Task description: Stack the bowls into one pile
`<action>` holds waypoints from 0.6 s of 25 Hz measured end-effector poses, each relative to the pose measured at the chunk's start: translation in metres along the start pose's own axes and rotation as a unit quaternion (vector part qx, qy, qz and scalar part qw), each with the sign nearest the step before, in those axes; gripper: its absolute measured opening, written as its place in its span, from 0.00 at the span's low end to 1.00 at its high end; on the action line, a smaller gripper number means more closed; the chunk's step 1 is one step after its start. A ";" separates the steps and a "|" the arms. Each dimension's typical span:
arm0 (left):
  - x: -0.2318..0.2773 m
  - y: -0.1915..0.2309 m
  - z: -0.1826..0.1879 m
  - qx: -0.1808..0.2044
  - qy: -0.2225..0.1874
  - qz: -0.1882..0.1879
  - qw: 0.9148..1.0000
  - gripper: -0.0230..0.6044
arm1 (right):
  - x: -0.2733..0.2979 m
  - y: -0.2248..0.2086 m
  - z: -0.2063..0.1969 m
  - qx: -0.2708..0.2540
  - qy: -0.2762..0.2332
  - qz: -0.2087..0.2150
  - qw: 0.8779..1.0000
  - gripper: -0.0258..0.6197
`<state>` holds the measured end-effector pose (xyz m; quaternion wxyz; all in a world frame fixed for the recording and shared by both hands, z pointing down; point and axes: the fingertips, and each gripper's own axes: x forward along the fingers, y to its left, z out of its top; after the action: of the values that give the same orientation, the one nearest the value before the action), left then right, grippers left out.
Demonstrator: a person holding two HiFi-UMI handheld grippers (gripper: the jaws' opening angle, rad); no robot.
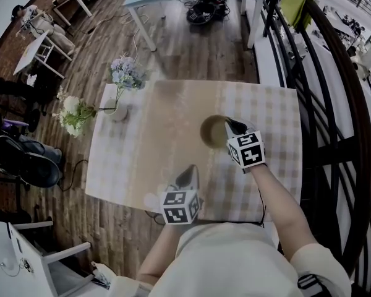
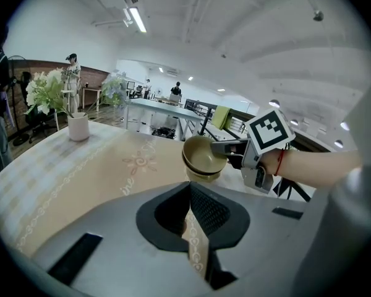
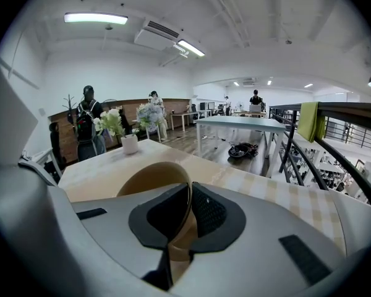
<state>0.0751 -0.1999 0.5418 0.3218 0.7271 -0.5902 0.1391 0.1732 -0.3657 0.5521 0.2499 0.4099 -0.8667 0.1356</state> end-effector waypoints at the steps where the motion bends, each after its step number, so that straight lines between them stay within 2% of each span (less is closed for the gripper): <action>1: 0.000 -0.001 0.000 -0.001 0.001 0.001 1.000 0.04 | 0.000 -0.002 -0.001 0.000 0.002 -0.001 1.000 0.07; 15: -0.001 -0.013 -0.009 -0.010 0.001 0.017 1.000 0.04 | 0.007 -0.017 -0.028 -0.001 0.035 0.001 0.999 0.07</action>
<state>0.0892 -0.1924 0.5438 0.3267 0.7140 -0.6034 0.1392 0.1919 -0.3690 0.5797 0.2801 0.4038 -0.8581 0.1489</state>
